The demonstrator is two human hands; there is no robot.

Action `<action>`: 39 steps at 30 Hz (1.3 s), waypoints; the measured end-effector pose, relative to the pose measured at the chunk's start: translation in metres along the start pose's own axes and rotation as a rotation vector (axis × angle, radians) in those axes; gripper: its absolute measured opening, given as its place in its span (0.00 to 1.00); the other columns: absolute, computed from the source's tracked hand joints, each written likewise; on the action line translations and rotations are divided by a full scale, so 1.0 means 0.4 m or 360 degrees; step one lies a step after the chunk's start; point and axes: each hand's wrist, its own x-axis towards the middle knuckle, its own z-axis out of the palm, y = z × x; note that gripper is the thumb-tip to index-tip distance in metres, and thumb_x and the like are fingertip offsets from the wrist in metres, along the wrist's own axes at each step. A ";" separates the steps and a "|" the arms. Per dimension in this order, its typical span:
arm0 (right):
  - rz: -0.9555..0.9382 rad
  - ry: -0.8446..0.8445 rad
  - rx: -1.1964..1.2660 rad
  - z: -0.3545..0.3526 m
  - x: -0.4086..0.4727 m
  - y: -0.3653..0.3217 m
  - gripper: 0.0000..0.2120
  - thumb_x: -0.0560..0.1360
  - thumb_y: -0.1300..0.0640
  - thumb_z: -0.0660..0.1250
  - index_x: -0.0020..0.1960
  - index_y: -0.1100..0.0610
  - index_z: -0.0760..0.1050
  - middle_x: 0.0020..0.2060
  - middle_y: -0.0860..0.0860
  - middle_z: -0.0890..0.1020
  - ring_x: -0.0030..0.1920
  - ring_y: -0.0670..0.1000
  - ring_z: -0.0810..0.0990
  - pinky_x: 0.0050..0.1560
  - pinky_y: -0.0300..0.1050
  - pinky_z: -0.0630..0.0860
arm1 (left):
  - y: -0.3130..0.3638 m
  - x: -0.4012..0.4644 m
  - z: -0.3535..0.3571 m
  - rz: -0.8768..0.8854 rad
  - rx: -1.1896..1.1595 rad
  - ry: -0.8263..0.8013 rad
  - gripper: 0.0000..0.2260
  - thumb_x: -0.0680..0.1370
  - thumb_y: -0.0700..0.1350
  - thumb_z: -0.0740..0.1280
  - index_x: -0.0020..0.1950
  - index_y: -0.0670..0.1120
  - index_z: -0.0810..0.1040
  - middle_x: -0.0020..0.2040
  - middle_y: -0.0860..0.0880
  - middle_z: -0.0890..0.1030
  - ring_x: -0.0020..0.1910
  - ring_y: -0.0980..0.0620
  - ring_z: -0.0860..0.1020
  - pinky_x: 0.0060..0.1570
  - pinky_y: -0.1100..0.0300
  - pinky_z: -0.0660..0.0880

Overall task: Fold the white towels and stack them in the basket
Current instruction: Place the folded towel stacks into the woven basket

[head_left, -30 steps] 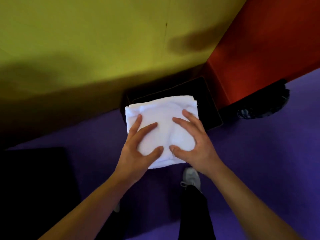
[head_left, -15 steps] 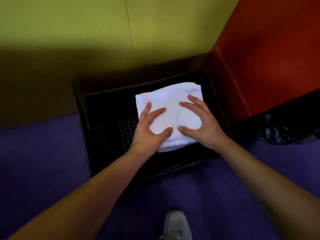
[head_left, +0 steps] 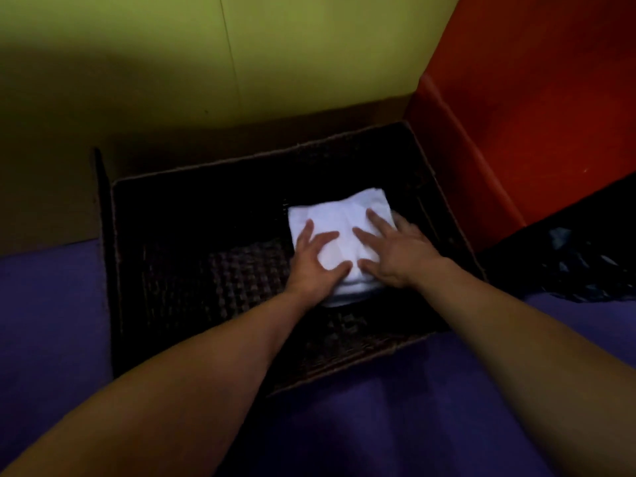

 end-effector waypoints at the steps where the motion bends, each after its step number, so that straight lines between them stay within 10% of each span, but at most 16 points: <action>1: 0.0016 -0.0044 -0.0229 0.006 0.008 -0.008 0.35 0.80 0.33 0.50 0.82 0.43 0.42 0.82 0.51 0.39 0.80 0.61 0.41 0.79 0.57 0.45 | -0.012 -0.003 0.018 -0.0007 0.0109 -0.0051 0.31 0.71 0.59 0.73 0.72 0.54 0.73 0.82 0.49 0.54 0.77 0.49 0.62 0.73 0.61 0.60; 8: 0.0055 -0.0061 -0.0567 -0.011 0.002 -0.035 0.34 0.81 0.34 0.43 0.82 0.46 0.38 0.82 0.54 0.44 0.81 0.60 0.41 0.78 0.59 0.38 | 0.003 0.015 -0.033 -0.0163 0.0643 -0.0525 0.29 0.81 0.65 0.56 0.80 0.66 0.49 0.81 0.55 0.33 0.80 0.40 0.51 0.75 0.48 0.53; 16: 0.0155 0.0380 -0.0299 -0.063 -0.068 -0.092 0.29 0.78 0.44 0.59 0.76 0.51 0.64 0.72 0.55 0.69 0.68 0.60 0.67 0.67 0.56 0.60 | 0.112 -0.039 -0.111 -0.0149 0.1179 -0.0515 0.30 0.82 0.64 0.53 0.82 0.60 0.49 0.83 0.53 0.42 0.78 0.36 0.50 0.72 0.36 0.56; 26: -0.0118 0.0874 0.0549 -0.331 -0.255 -0.285 0.27 0.77 0.53 0.66 0.75 0.53 0.68 0.73 0.53 0.71 0.69 0.57 0.71 0.67 0.53 0.65 | 0.386 -0.252 -0.443 0.0047 0.1288 0.0065 0.24 0.79 0.54 0.62 0.74 0.51 0.69 0.78 0.47 0.65 0.75 0.41 0.64 0.69 0.43 0.66; 39: -0.0685 0.1022 0.0865 -0.813 -0.483 -0.606 0.25 0.75 0.54 0.65 0.72 0.53 0.72 0.68 0.53 0.75 0.67 0.57 0.73 0.65 0.54 0.69 | 0.745 -0.543 -0.913 -0.0233 0.1153 0.0721 0.20 0.76 0.49 0.64 0.68 0.49 0.76 0.72 0.47 0.73 0.71 0.44 0.70 0.65 0.45 0.70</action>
